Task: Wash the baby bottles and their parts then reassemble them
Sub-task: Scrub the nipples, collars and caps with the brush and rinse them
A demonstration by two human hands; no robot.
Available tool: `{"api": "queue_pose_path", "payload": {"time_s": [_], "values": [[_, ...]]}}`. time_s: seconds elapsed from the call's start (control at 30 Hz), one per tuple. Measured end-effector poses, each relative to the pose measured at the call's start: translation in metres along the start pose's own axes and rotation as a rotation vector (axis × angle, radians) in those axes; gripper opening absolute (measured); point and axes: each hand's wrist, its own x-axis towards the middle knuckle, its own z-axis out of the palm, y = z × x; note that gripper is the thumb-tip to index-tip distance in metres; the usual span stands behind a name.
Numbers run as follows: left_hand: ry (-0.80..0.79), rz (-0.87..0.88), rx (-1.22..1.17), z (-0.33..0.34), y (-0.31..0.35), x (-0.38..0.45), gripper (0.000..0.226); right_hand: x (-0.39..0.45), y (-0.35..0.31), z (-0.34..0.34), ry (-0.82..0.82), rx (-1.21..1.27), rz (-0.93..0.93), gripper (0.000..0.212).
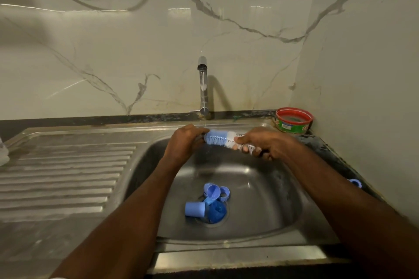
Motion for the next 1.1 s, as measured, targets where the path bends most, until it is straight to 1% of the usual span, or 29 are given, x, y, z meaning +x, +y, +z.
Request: {"api": "queue_pose_path", "payload": {"time_s": [0.03, 0.07, 0.1, 0.17, 0.2, 0.23, 0.3, 0.37, 0.5, 0.53, 0.6, 0.63, 0.67, 0.7, 0.77, 0.8, 0.83, 0.87, 0.9, 0.93, 0.97, 1.0, 1.03, 1.07, 1.1], "values": [[-0.015, 0.012, -0.010, -0.001, 0.003, 0.000, 0.028, 0.001, 0.002, 0.001, 0.020, -0.073, -0.065, 0.031], [-0.032, 0.012, -0.020, 0.000, 0.005, 0.001, 0.028, 0.001, 0.006, 0.004, 0.094, -0.237, -0.177, 0.035], [-0.058, -0.011, -0.035, 0.001, 0.007, 0.003, 0.028, 0.001, 0.010, 0.007, 0.212, -0.472, -0.312, 0.043], [-0.107, -0.081, -0.094, 0.004, 0.003, 0.004, 0.031, 0.001, 0.018, 0.007, 0.444, -0.938, -0.553, 0.066], [-0.121, -0.094, -0.124, 0.006, -0.002, 0.002, 0.032, 0.000, 0.020, 0.005, 0.495, -1.078, -0.638, 0.071], [-0.136, -0.101, -0.146, 0.007, -0.007, 0.000, 0.033, -0.001, 0.021, 0.002, 0.522, -1.179, -0.716, 0.068], [-0.177, -0.112, -0.161, 0.008, -0.016, -0.004, 0.035, -0.001, 0.020, 0.000, 0.576, -1.320, -0.822, 0.048], [-0.239, -0.145, -0.176, 0.008, -0.019, -0.005, 0.037, 0.000, 0.020, 0.000, 0.656, -1.368, -0.891, 0.031], [-0.289, -0.173, -0.208, 0.009, -0.021, -0.004, 0.038, 0.003, 0.021, 0.003, 0.742, -1.430, -0.949, 0.020], [-0.281, -0.178, -0.201, 0.010, -0.022, -0.005, 0.038, 0.002, 0.020, 0.005, 0.764, -1.405, -0.953, 0.015], [-0.209, -0.158, -0.154, 0.012, -0.021, -0.006, 0.035, -0.002, 0.018, 0.014, 0.781, -1.278, -0.838, 0.008], [-0.157, -0.139, -0.102, 0.012, -0.019, -0.005, 0.032, -0.002, 0.016, 0.018, 0.766, -1.181, -0.735, 0.012], [-0.104, -0.119, -0.034, 0.011, -0.017, -0.004, 0.030, -0.003, 0.011, 0.021, 0.715, -1.063, -0.608, 0.016], [-0.061, -0.101, 0.038, 0.011, -0.015, -0.002, 0.029, -0.003, 0.006, 0.020, 0.609, -0.918, -0.461, 0.021], [-0.014, -0.067, 0.162, 0.010, -0.011, -0.003, 0.029, -0.002, -0.005, 0.012, 0.311, -0.562, -0.230, 0.021], [-0.006, -0.055, 0.204, 0.011, -0.009, -0.004, 0.029, -0.003, -0.009, 0.006, 0.193, -0.436, -0.158, 0.020], [-0.006, -0.047, 0.229, 0.012, -0.008, -0.005, 0.030, -0.002, -0.009, 0.002, 0.131, -0.386, -0.145, 0.023], [-0.011, -0.053, 0.240, 0.013, -0.006, -0.005, 0.031, -0.004, -0.008, 0.001, 0.113, -0.409, -0.179, 0.027], [-0.021, -0.067, 0.233, 0.014, -0.004, -0.004, 0.033, -0.005, -0.006, 0.002, 0.163, -0.527, -0.276, 0.030], [-0.043, -0.081, 0.210, 0.015, -0.004, -0.002, 0.034, -0.006, -0.003, 0.003, 0.279, -0.712, -0.413, 0.032], [-0.083, -0.084, 0.172, 0.017, -0.005, 0.000, 0.035, -0.007, 0.002, 0.004, 0.419, -0.922, -0.566, 0.037], [-0.131, -0.073, 0.134, 0.017, -0.008, 0.002, 0.035, -0.008, 0.007, 0.003, 0.520, -1.085, -0.711, 0.045], [-0.183, -0.059, 0.099, 0.017, -0.013, 0.002, 0.035, -0.007, 0.013, 0.001, 0.556, -1.196, -0.821, 0.052], [-0.227, -0.045, 0.076, 0.016, -0.016, 0.002, 0.034, -0.005, 0.017, -0.001, 0.569, -1.284, -0.887, 0.053], [-0.254, -0.031, 0.065, 0.014, -0.019, 0.002, 0.034, -0.002, 0.020, -0.002, 0.586, -1.355, -0.922, 0.050]]}}
